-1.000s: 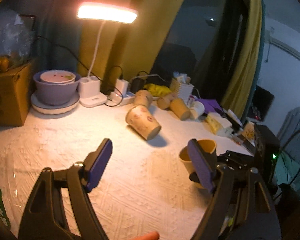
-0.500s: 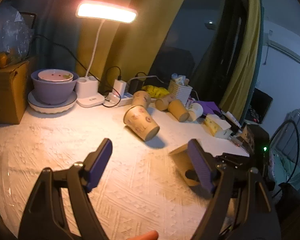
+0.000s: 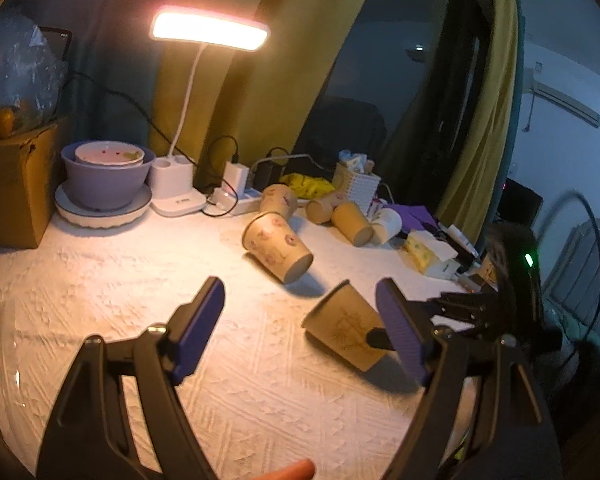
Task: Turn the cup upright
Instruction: 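Carry the cup with the right tool, turning its rim upward, then lower the held cup toward the tablecloth with the right tool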
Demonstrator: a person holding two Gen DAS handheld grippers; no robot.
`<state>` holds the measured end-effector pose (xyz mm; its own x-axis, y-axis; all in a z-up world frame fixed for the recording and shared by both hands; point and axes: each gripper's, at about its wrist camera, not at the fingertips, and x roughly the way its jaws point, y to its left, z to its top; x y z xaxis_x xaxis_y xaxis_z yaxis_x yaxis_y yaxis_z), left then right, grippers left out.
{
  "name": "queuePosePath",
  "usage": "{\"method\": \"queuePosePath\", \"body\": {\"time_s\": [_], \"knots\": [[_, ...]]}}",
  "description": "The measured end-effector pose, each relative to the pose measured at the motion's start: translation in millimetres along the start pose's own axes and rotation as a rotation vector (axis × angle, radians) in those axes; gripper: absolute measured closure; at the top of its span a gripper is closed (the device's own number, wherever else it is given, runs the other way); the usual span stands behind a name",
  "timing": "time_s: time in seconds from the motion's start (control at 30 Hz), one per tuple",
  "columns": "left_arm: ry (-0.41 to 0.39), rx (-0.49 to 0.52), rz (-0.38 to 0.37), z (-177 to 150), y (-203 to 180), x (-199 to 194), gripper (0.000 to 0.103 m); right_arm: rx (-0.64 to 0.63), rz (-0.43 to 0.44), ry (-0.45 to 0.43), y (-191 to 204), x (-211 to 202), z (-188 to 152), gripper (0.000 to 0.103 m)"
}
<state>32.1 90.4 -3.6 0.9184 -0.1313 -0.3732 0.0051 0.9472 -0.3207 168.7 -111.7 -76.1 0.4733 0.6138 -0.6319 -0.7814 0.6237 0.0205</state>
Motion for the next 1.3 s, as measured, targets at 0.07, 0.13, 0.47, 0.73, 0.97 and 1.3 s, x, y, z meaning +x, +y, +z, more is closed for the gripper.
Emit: {"method": "queuePosePath", "body": {"time_s": [0.07,0.13,0.47,0.73,0.97,1.3], "knots": [[0.010,-0.009,0.000,-1.0,4.8,2.8,0.024,-0.008,0.022,0.065,2.1,10.7,12.7,0.036],[0.016,-0.024,0.005,-2.1,11.5,5.9,0.024,-0.017,0.026,0.126,4.0,22.8,27.5,0.036],[0.048,-0.104,0.003,-5.8,35.9,20.1,0.024,-0.105,0.021,0.418,10.3,82.2,61.9,0.034],[0.065,-0.090,-0.003,-8.4,32.7,24.1,0.024,-0.163,0.033,0.487,14.8,101.9,75.7,0.034],[0.065,-0.080,0.013,-9.2,31.2,26.6,0.024,-0.129,0.007,0.292,9.2,69.9,75.5,0.035],[0.002,0.016,0.050,-11.9,8.7,15.6,0.024,0.051,-0.054,-0.067,-15.3,8.7,11.1,0.035]]}}
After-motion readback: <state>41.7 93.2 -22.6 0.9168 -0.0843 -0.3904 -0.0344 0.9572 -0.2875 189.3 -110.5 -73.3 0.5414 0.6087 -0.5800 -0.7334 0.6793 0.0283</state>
